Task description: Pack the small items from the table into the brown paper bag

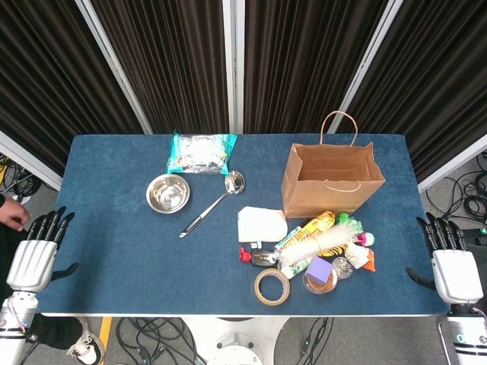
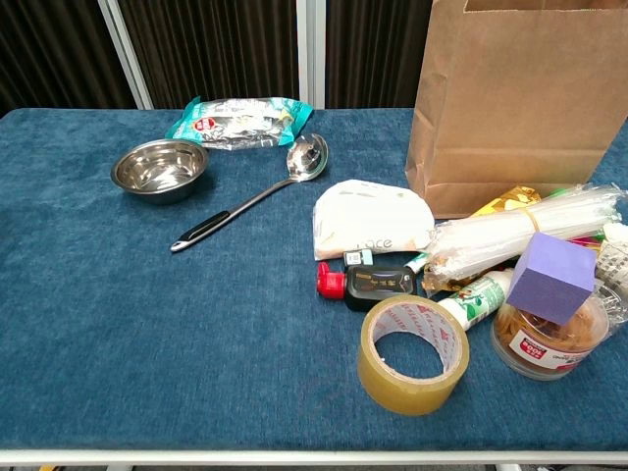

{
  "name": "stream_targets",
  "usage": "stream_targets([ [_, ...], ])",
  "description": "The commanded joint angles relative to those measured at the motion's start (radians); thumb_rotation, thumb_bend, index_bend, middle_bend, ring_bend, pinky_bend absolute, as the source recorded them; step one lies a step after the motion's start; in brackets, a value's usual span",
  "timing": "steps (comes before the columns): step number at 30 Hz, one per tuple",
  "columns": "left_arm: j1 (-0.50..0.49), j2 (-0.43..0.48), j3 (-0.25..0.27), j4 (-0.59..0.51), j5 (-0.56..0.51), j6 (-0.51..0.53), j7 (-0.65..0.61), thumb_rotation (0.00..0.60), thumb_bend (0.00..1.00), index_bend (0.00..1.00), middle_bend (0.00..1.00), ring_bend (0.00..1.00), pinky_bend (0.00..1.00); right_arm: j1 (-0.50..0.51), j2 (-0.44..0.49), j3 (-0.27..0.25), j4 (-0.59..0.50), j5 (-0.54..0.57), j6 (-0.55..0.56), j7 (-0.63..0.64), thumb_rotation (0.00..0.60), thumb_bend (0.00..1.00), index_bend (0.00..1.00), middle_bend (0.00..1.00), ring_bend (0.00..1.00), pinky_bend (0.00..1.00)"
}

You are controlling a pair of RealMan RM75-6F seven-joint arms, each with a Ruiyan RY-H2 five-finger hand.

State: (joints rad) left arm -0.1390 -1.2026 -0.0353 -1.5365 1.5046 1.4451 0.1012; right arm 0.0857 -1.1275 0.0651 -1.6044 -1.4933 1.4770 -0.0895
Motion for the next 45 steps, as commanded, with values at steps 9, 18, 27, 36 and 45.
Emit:
stream_targets([
  [9,0.002,-0.013,0.01,0.011,0.012,0.003,-0.003,0.6,0.11,0.08,0.09,0.0,0.11,0.009,0.007,0.003,0.002,0.0,-0.012,0.001,0.6,0.05,0.0,0.0,0.0,0.0],
  [18,0.006,-0.025,0.013,0.028,0.017,0.008,-0.029,0.6,0.11,0.08,0.09,0.0,0.11,0.02,0.009,-0.007,-0.019,0.006,-0.048,-0.015,0.6,0.04,0.0,0.0,0.0,0.0],
  [27,0.013,-0.016,0.019,0.017,0.028,0.023,-0.036,0.6,0.11,0.08,0.09,0.0,0.11,0.043,0.033,-0.014,-0.063,-0.043,-0.061,-0.036,0.6,0.04,0.0,0.0,0.0,0.0],
  [36,0.014,-0.011,0.014,0.014,0.025,0.026,-0.041,0.6,0.11,0.08,0.09,0.0,0.11,0.106,0.031,-0.056,-0.135,-0.213,-0.106,-0.174,0.6,0.05,0.01,0.06,0.0,0.0],
  [45,0.021,-0.005,0.011,0.023,0.01,0.026,-0.057,0.6,0.11,0.08,0.09,0.0,0.11,0.188,-0.001,-0.089,-0.174,-0.321,-0.224,-0.267,0.6,0.05,0.28,0.19,0.0,0.0],
])
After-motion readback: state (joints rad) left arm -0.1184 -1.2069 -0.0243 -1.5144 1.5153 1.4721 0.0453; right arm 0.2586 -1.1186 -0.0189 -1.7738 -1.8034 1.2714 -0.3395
